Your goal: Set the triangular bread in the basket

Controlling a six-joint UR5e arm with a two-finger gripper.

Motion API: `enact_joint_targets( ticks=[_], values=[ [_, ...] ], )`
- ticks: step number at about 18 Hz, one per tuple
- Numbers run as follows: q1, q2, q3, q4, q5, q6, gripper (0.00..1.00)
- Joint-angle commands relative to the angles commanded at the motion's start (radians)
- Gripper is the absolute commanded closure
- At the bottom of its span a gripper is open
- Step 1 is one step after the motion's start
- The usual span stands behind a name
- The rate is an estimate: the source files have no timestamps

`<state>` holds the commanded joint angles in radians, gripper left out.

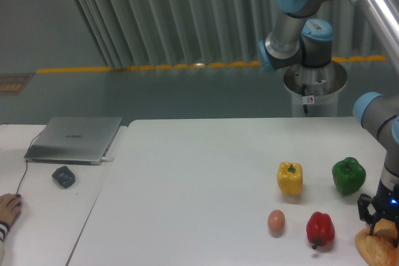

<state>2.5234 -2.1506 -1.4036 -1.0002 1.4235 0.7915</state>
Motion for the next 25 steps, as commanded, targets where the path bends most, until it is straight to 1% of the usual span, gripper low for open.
enact_joint_targets(
  ticks=[5, 9, 13, 14, 16, 17, 18, 21, 25],
  values=[
    [0.000, 0.005, 0.008, -0.002, 0.002, 0.003, 0.92],
    [0.005, 0.021, 0.047, -0.009, -0.001, 0.000, 0.91],
    [0.005, 0.051, 0.106, -0.006, -0.027, 0.017, 0.91],
    [0.009, 0.057, 0.118, -0.006, -0.028, 0.049, 0.91],
    [0.021, 0.087, 0.112, -0.006, -0.023, 0.205, 0.89],
    [0.037, 0.097, 0.110, -0.008, -0.021, 0.266, 0.85],
    [0.055, 0.112, 0.106, -0.014, -0.020, 0.288, 0.85],
    [0.107, 0.143, 0.083, -0.064, -0.020, 0.339, 0.86],
    [0.169, 0.170, 0.029, -0.072, -0.015, 0.596, 0.85]
  ],
)
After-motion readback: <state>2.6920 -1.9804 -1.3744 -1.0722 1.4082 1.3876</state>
